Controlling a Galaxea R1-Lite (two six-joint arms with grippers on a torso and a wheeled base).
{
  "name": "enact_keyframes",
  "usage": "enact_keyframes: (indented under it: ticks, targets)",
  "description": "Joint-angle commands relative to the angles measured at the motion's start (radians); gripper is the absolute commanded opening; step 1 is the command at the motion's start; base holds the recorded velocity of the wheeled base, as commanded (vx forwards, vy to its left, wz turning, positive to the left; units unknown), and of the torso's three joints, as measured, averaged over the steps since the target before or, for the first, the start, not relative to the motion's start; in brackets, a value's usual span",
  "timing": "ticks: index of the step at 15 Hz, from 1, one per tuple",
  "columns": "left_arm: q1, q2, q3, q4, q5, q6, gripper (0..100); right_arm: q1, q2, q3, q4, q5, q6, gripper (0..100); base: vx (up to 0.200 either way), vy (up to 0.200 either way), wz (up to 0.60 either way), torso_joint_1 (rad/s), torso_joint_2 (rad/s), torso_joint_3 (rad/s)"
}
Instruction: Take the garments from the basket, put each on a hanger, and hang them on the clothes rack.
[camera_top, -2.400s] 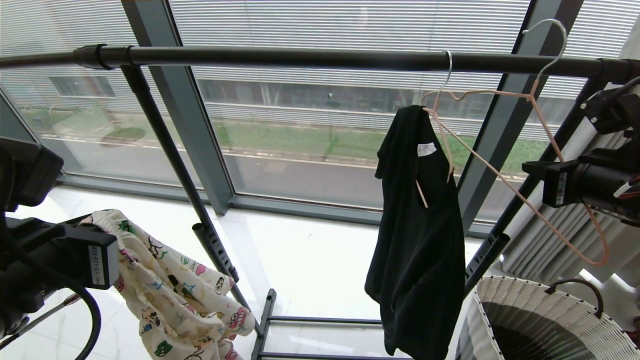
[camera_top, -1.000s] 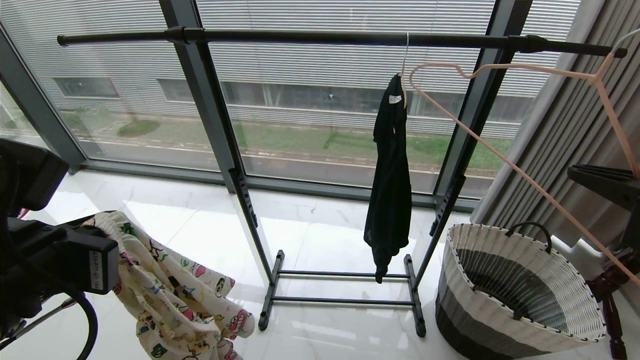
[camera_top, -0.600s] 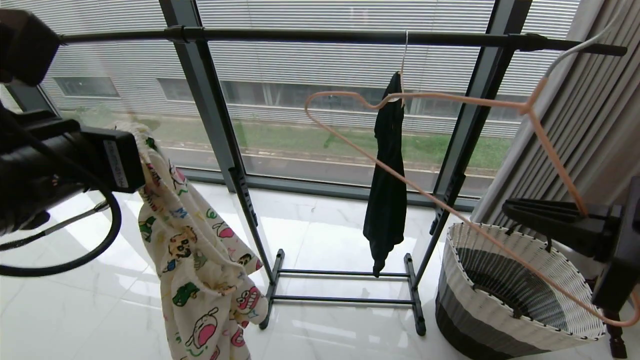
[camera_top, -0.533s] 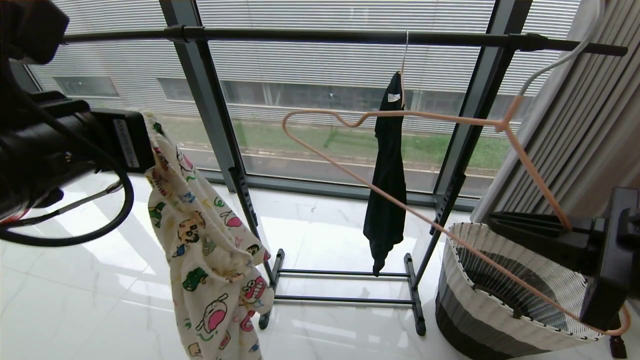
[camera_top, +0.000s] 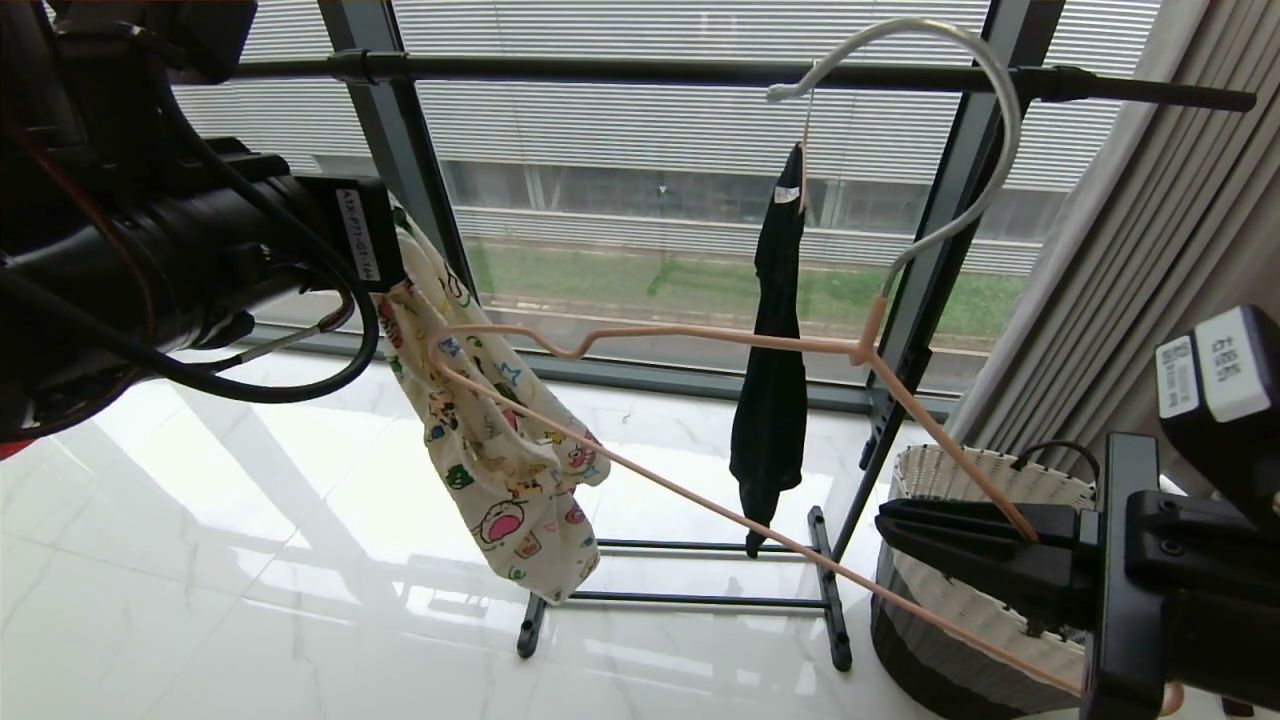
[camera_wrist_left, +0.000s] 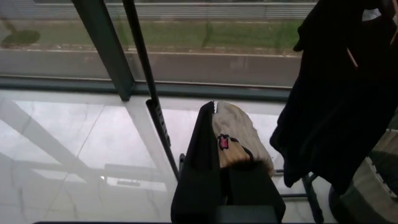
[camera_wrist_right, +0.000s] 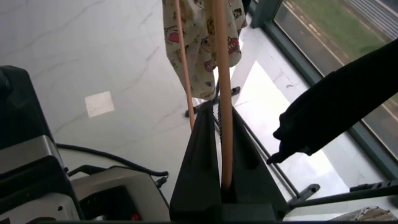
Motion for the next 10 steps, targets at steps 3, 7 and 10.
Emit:
enact_keyframes:
  ticks: [3, 7, 10]
  targets:
    - [-0.027, 0.011, 0.003, -0.002, 0.000, 0.000, 0, 0.009, 0.067, -0.009, -0.057, -0.009, -0.001, 0, 0.000, 0.000, 0.00, 0.000, 0.00, 0.000]
    - [-0.027, 0.007, 0.004, -0.002, 0.005, 0.002, 0, 0.005, 0.084, -0.008, -0.075, -0.050, 0.004, 0, 0.000, 0.000, 0.00, 0.000, 0.00, 0.000]
    - [-0.043, 0.004, 0.039, -0.039, 0.040, 0.002, 0, -0.020, 0.082, -0.008, -0.089, -0.062, 0.015, 0, 0.000, 0.000, 0.00, 0.000, 0.00, 0.000]
